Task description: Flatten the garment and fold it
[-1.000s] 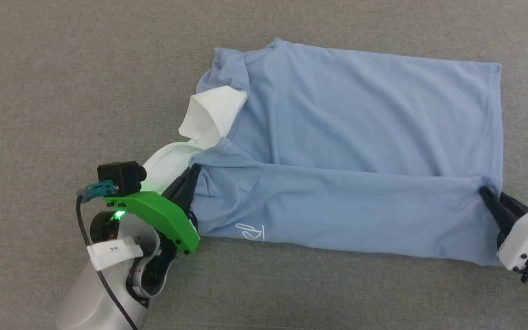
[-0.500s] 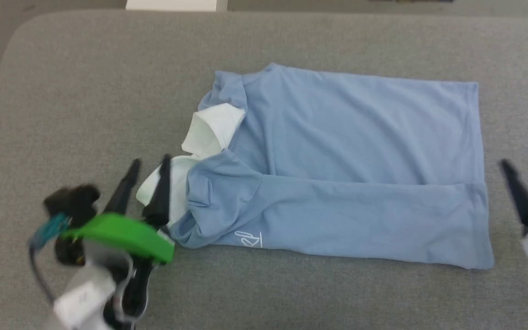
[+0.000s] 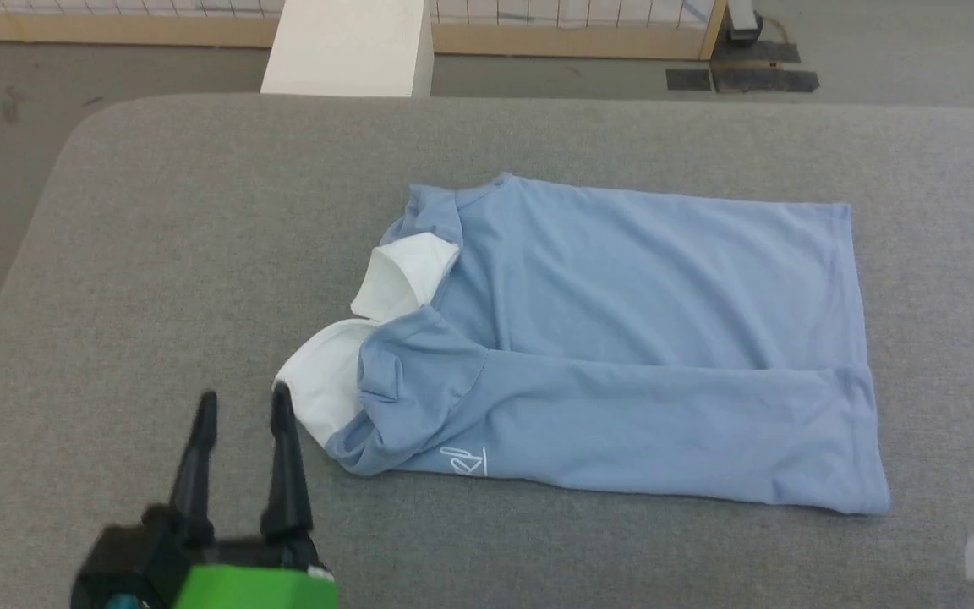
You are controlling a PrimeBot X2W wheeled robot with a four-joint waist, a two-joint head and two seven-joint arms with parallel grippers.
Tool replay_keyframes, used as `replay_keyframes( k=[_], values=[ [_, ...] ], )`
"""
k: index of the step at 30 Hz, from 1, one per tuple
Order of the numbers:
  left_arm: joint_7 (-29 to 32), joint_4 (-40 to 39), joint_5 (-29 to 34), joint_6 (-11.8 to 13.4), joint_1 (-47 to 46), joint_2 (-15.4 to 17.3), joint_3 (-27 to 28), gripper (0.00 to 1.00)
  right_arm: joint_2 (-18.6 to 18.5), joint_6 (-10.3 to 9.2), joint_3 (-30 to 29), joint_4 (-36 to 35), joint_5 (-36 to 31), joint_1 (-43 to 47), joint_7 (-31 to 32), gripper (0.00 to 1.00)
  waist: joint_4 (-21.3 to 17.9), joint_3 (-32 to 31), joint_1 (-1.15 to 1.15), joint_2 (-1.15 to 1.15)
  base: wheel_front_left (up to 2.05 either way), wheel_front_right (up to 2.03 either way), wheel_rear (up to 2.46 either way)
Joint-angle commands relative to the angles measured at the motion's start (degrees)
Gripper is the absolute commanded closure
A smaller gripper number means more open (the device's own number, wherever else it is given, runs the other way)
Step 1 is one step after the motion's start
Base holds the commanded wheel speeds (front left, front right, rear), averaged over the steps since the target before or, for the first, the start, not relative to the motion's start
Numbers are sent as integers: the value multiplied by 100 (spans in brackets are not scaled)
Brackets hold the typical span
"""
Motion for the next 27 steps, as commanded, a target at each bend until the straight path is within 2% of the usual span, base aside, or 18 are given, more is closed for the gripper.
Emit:
replay_keyframes(
  k=[1,2,8,15,22,27],
  values=[
    [-20,8,150,-94,226,-151,55,0,75,-8,-44,-64,-128,122,-159,0,16,-85,0,0,0,0,0],
    [-20,150,267,-297,581,-505,259,0,152,-8,-47,-37,-224,297,-346,0,38,-152,0,0,0,0,0],
    [90,710,276,-558,509,-618,219,0,158,-8,-65,87,-94,300,-395,0,106,-76,0,0,0,0,0],
    [1667,1027,-62,-752,-316,-451,-37,0,159,-8,-22,127,-78,195,-342,0,131,85,0,0,0,0,0],
    [3115,1313,-154,-600,-923,-266,-171,0,159,-8,58,262,-25,74,-339,0,-61,286,0,0,0,0,0],
    [3508,1459,-108,-346,-1120,-230,-107,0,159,-8,13,346,10,30,-347,0,-206,449,0,0,0,0,0]
  ],
)
